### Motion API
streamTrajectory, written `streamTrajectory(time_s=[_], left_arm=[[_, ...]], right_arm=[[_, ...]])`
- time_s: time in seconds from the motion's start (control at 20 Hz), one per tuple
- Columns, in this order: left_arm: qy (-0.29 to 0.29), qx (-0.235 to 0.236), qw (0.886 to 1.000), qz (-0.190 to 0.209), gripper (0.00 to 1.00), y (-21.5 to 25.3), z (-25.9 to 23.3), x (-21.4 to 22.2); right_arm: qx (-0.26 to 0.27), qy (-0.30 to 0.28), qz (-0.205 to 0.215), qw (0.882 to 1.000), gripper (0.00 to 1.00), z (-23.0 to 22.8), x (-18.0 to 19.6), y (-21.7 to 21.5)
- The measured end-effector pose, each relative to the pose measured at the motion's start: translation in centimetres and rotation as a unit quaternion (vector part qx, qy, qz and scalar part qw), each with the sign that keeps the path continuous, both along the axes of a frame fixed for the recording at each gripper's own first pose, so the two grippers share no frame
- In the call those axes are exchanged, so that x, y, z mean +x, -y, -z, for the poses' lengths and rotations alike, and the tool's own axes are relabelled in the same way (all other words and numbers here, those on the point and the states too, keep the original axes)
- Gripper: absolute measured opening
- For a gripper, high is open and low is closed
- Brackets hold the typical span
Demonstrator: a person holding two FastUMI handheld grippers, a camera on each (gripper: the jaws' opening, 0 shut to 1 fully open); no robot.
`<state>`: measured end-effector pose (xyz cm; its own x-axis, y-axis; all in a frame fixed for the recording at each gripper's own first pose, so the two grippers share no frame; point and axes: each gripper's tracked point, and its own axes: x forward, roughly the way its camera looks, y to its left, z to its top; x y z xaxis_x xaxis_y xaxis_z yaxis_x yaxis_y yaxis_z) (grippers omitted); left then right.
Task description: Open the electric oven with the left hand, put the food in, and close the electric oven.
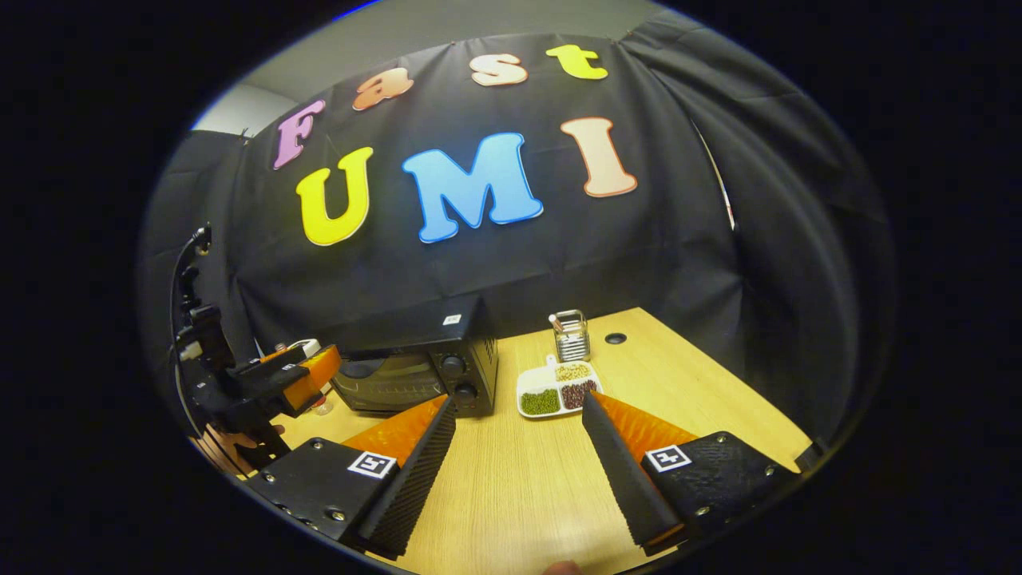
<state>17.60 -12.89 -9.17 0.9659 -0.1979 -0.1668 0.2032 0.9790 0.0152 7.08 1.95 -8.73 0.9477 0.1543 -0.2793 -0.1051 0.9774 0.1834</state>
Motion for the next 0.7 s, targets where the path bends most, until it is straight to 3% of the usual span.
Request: streamTrajectory(time_s=[0.05,0.2,0.25,0.35,0.7], left_arm=[[0.006,-0.005,1.0,-0.001,0.96,0.1,-1.3,-1.6],[0.023,-0.018,0.999,-0.013,1.0,0.0,-4.6,-6.2],[0.028,-0.019,0.999,-0.019,0.95,-0.4,-5.4,-7.6],[0.038,-0.022,0.998,-0.035,1.0,-1.2,-7.2,-10.2],[0.06,-0.026,0.996,-0.068,0.99,-5.1,-10.9,-17.4]], right_arm=[[-0.01,0.017,-0.003,1.0,0.98,-0.9,-0.3,0.3],[-0.036,0.068,-0.016,0.997,0.98,-3.5,-1.6,0.7],[-0.043,0.083,-0.02,0.995,0.98,-4.3,-2.1,0.8],[-0.055,0.115,-0.024,0.992,0.98,-6.3,-3.1,0.8],[-0.073,0.166,-0.005,0.983,0.97,-11.1,-6.6,0.5]])
